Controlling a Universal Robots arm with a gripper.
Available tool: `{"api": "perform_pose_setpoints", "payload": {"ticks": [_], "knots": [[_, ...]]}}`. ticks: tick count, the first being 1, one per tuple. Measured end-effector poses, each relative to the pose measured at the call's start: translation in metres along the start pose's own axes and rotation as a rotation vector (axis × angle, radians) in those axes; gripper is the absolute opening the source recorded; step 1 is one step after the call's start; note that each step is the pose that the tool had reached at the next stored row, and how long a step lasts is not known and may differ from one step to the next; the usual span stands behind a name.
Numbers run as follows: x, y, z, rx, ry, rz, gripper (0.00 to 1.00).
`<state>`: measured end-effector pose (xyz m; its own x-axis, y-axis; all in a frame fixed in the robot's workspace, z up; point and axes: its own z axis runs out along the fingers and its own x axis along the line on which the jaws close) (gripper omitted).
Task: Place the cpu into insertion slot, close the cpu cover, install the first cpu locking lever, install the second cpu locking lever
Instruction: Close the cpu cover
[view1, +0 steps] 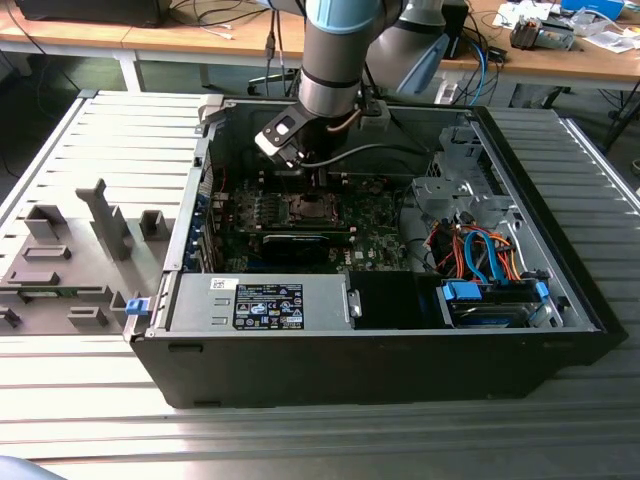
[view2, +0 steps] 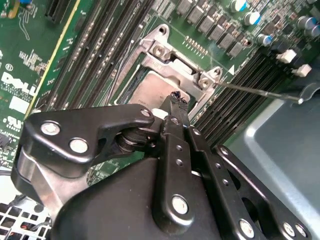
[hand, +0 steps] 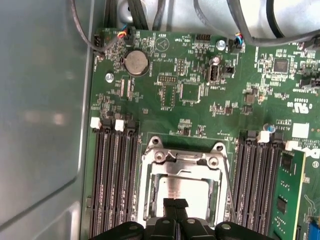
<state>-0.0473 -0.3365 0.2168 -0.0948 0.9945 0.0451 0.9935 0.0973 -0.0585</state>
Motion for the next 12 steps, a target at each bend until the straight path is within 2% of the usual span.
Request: {"api": "perform_pose_setpoints", "payload": {"ticks": [12], "knots": [[0.0017,-0.0183,0.0011,-0.0011,-0.0001,0.0,0.11]]}}
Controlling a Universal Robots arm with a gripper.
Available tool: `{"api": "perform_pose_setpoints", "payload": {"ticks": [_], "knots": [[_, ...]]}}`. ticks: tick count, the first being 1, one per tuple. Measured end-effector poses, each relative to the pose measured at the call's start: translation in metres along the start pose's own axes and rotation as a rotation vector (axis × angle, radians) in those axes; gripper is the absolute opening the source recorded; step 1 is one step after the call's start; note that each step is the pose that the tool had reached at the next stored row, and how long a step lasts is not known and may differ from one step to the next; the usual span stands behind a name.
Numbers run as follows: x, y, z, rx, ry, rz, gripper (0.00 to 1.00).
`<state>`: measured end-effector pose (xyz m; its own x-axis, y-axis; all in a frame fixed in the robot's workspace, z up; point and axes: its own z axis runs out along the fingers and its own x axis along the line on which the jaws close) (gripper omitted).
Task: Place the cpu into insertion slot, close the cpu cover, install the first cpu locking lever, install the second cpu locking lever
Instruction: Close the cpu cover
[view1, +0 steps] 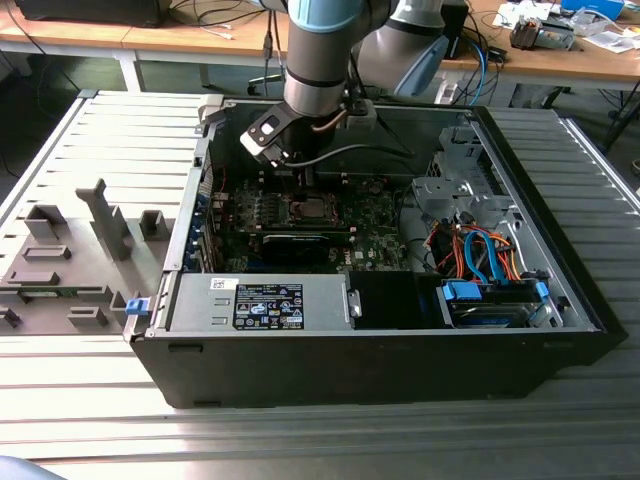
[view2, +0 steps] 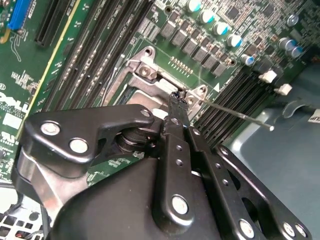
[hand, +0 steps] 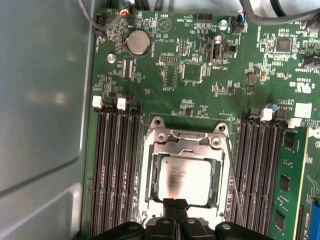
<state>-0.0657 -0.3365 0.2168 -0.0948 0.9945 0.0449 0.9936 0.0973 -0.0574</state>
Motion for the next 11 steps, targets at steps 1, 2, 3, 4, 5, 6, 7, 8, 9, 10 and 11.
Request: {"api": "perform_pose_setpoints", "payload": {"ticks": [1,2,3,4,5,6,7,8,9,10,11], "knots": [[0.0002,-0.002,0.0001,-0.0002,0.0,0.0,0.11],[0.0004,-0.0044,0.0003,-0.0003,0.0,0.0,0.11],[0.0006,-0.0063,0.0004,-0.0004,0.0,0.0,0.11],[0.0008,-0.0084,0.0005,-0.0006,0.0,0.0,0.11],[0.0009,-0.0094,0.0006,-0.0006,-0.0001,0.0,0.11],[0.001,-0.0104,0.0006,-0.0007,-0.0001,0.0,0.11],[0.0012,-0.0119,0.0007,-0.0007,0.0,0.0,0.11],[0.0012,-0.0129,0.0008,-0.0007,0.0,0.0,0.11],[0.0013,-0.0141,0.0009,-0.0008,-0.0001,0.0,0.11],[0.0014,-0.0153,0.0009,-0.0008,-0.0001,0.0,0.11],[0.0015,-0.0163,0.001,-0.0008,-0.0001,0.0,0.11]]}}
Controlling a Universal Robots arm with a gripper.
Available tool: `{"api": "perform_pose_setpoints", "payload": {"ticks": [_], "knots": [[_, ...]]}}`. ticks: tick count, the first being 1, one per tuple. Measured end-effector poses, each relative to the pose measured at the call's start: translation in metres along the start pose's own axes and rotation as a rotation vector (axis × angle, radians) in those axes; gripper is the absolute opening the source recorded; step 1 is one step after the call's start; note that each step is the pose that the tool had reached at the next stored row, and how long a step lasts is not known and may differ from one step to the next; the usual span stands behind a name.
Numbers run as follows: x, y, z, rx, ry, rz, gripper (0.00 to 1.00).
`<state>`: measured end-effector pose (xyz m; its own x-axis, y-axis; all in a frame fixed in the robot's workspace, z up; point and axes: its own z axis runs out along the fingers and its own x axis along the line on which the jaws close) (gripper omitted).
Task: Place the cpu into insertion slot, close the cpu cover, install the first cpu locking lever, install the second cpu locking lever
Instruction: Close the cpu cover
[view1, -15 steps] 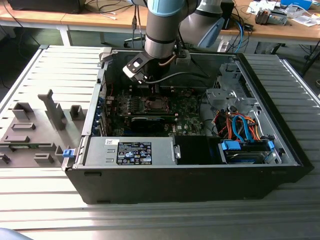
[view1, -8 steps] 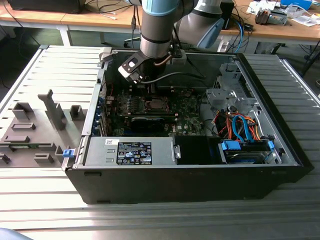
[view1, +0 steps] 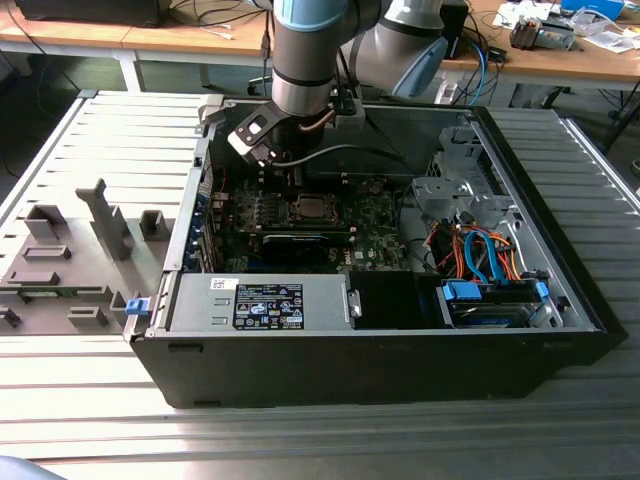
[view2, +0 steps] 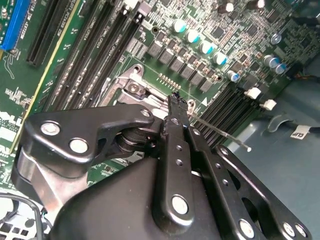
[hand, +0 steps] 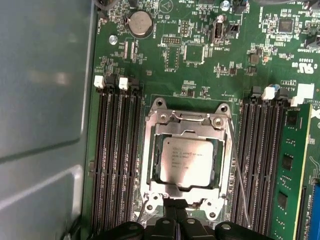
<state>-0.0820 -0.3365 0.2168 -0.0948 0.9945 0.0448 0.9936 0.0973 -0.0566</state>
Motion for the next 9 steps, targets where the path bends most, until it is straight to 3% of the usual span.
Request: {"api": "perform_pose_setpoints", "payload": {"ticks": [9], "knots": [[0.0012,-0.0119,0.0007,-0.0005,0.0,0.0,0.11]]}}
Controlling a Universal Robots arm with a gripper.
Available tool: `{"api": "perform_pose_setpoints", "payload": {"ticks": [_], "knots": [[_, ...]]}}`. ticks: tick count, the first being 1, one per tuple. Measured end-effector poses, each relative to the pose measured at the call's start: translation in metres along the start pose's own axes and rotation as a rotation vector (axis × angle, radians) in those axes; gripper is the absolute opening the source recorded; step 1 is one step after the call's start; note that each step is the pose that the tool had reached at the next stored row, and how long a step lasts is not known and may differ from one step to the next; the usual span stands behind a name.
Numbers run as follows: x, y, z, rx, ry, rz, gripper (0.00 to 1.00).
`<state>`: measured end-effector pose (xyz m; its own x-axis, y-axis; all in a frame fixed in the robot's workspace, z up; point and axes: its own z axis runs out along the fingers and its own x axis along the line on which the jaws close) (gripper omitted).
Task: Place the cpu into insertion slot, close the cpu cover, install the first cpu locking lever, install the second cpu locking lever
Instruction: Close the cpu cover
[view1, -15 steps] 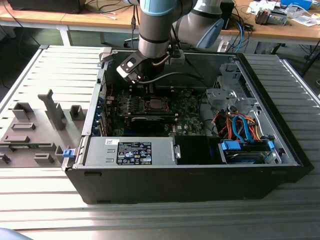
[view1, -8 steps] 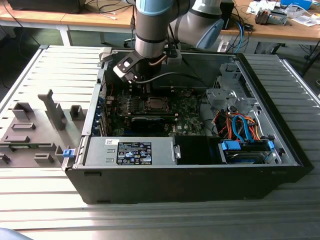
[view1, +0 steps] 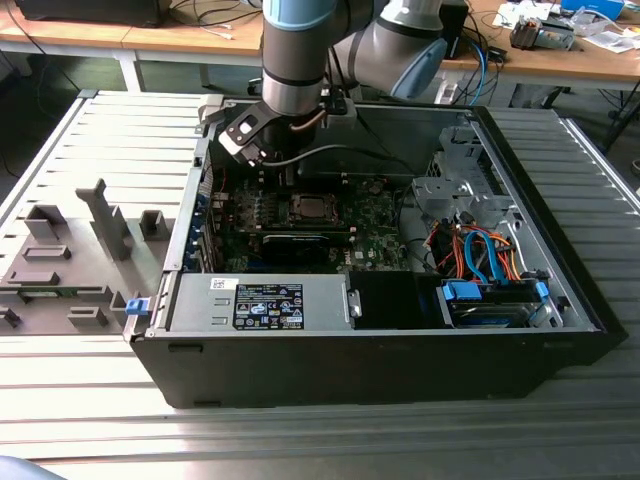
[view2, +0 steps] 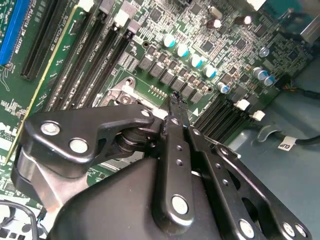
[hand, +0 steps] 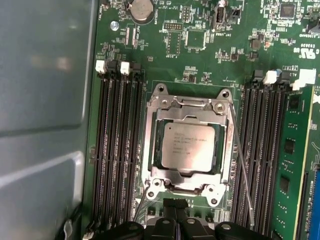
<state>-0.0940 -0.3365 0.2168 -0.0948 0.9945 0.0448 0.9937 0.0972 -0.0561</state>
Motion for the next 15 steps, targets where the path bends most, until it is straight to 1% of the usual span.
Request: {"api": "perform_pose_setpoints", "payload": {"ticks": [4,8,15], "knots": [[0.0005,-0.0055,0.0003,-0.0001,0.0,0.0,0.11],[0.0013,-0.0133,0.0008,-0.0004,-0.0001,0.0,0.11],[0.0018,-0.0186,0.0011,-0.0004,-0.0001,0.0,0.11]]}}
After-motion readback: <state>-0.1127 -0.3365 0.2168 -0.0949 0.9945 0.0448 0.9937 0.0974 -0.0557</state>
